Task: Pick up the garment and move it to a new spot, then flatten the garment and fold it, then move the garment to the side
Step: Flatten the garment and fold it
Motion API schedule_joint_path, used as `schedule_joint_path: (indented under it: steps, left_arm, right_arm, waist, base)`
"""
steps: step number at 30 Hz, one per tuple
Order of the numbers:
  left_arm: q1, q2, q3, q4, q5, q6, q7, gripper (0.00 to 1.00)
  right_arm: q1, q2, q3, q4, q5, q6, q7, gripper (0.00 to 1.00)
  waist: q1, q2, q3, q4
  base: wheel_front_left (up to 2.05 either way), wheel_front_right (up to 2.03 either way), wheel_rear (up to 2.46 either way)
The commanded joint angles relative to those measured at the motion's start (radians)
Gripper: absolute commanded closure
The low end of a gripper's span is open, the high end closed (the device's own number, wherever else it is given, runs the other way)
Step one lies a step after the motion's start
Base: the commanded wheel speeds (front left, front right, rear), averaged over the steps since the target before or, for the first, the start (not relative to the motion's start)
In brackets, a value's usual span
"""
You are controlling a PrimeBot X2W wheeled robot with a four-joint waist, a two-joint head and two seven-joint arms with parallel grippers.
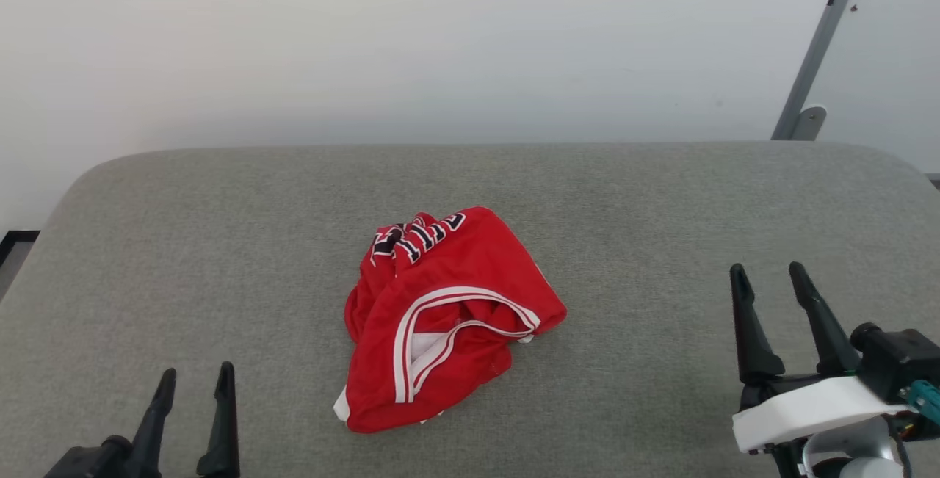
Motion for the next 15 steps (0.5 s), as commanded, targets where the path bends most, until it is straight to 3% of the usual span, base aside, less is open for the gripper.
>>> schedule_joint_path:
  steps: [1,9,15]
  left_arm:
    - [-0.004,-0.005,-0.001,0.005,0.005,-0.008,-0.006,0.0]
    - [-0.037,-0.01,-0.024,0.012,0.009,-0.019,-0.005,0.0]
    - [-0.076,-0.014,-0.057,0.009,0.014,-0.027,0.003,0.0]
  right_arm:
    - [-0.006,0.0,0.007,0.008,0.002,0.0,0.013,0.0]
    - [-0.065,-0.021,0.062,0.078,0.012,0.0,0.113,0.0]
    - [-0.155,-0.091,0.168,0.174,0.05,0.0,0.207,0.0]
  waist:
    - [0.0,0.0,0.001,0.008]
    - [0.0,0.0,0.017,0.054]
    - [0.0,0.0,0.051,0.11]
  base:
    - [0.0,0.0,0.0]
    - [0.0,0.0,0.0]
    - [0.0,0.0,0.0]
